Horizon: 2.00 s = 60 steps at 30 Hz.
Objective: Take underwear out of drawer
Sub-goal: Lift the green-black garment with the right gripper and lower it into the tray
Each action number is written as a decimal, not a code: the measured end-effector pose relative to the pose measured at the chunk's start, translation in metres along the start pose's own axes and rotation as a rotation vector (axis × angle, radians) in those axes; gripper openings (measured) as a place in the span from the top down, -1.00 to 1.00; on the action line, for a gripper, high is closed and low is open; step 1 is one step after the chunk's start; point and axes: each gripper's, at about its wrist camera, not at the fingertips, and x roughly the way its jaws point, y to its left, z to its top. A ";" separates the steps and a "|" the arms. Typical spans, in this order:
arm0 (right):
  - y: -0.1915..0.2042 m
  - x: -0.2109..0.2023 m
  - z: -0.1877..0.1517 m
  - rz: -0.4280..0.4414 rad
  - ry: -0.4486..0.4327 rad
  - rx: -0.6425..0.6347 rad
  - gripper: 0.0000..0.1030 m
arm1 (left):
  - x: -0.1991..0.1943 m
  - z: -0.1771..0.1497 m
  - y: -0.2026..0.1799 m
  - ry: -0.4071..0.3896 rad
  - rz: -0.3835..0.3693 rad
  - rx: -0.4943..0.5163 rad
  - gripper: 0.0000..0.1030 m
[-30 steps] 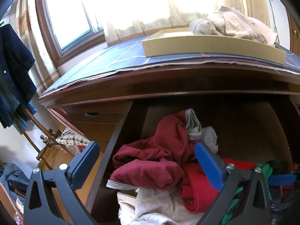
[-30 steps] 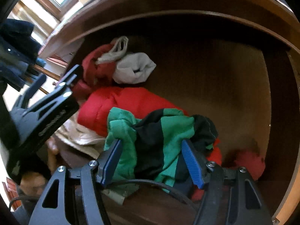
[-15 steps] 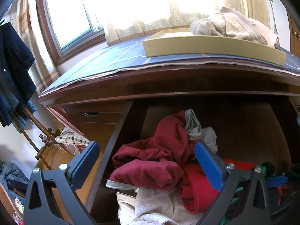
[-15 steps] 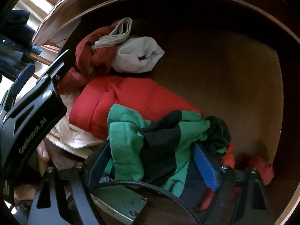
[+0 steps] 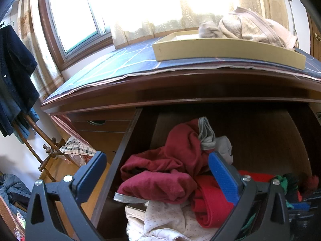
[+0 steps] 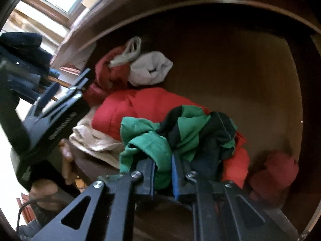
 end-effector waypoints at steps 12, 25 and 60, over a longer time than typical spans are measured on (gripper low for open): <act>0.004 -0.083 0.006 0.060 -0.254 -0.021 0.72 | 0.000 -0.001 -0.001 -0.002 0.001 0.002 -1.00; 0.038 -0.173 0.041 0.078 -0.530 -0.118 0.72 | -0.001 -0.001 -0.002 -0.002 0.000 0.003 -1.00; 0.084 -0.068 0.230 -0.052 -0.524 -0.184 0.72 | 0.001 -0.002 -0.002 -0.007 -0.024 -0.001 -1.00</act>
